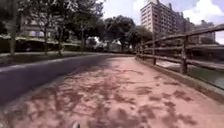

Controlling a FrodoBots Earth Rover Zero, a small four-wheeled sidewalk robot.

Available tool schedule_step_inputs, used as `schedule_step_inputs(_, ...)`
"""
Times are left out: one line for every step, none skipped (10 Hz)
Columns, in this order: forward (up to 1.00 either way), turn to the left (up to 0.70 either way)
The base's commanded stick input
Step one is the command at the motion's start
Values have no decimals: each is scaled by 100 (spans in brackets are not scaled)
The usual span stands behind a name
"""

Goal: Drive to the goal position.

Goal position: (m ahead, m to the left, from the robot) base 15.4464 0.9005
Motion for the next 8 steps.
schedule_step_inputs(70, -31)
schedule_step_inputs(70, -16)
schedule_step_inputs(70, 0)
schedule_step_inputs(70, 0)
schedule_step_inputs(70, 0)
schedule_step_inputs(70, 0)
schedule_step_inputs(70, 0)
schedule_step_inputs(70, 0)
